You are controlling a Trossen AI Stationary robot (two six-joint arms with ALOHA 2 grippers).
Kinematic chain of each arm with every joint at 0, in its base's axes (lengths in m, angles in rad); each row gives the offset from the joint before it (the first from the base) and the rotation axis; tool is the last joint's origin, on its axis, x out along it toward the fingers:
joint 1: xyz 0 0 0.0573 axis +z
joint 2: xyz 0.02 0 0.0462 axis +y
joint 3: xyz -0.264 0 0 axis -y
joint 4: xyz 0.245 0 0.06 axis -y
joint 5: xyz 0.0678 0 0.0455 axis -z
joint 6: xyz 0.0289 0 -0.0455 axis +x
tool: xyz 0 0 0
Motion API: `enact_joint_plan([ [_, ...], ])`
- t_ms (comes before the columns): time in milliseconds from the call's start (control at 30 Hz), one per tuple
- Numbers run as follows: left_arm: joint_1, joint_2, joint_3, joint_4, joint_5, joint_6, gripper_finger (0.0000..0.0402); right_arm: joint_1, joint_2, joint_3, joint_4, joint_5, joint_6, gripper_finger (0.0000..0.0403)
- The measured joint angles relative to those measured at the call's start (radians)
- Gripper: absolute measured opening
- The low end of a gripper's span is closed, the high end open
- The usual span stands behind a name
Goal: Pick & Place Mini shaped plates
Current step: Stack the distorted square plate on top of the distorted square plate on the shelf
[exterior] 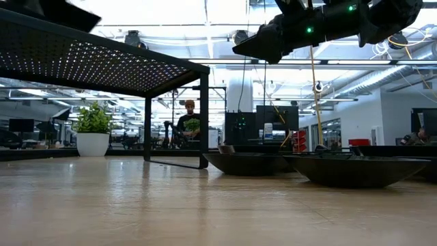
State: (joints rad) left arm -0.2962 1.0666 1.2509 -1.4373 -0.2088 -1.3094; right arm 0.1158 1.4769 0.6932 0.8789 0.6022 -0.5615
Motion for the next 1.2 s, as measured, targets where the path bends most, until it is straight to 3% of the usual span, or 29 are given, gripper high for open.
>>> enact_joint_plan([
  [167, -0.126, -0.025, 0.000, -0.021, -0.087, -0.153, 0.0004, 0.000, 0.000, 0.000, -0.001, 0.001, -0.001, 0.0217],
  [467, -0.251, 0.043, 0.000, -0.046, -0.090, -0.319, 0.0006, -0.001, 0.000, 0.000, -0.001, 0.002, -0.003, 0.0216],
  [967, -0.277, 0.096, -0.001, -0.090, -0.058, -0.295, 0.0120, -0.001, 0.000, 0.000, -0.001, 0.009, -0.001, 0.0213],
  [1067, -0.277, 0.068, -0.001, -0.088, -0.119, -0.254, 0.0145, 0.000, -0.006, 0.000, -0.006, 0.080, -0.010, 0.0213],
  [1200, -0.271, 0.018, -0.001, -0.036, -0.316, -0.143, 0.0172, 0.005, -0.068, 0.000, -0.108, 0.172, 0.028, 0.0221],
])
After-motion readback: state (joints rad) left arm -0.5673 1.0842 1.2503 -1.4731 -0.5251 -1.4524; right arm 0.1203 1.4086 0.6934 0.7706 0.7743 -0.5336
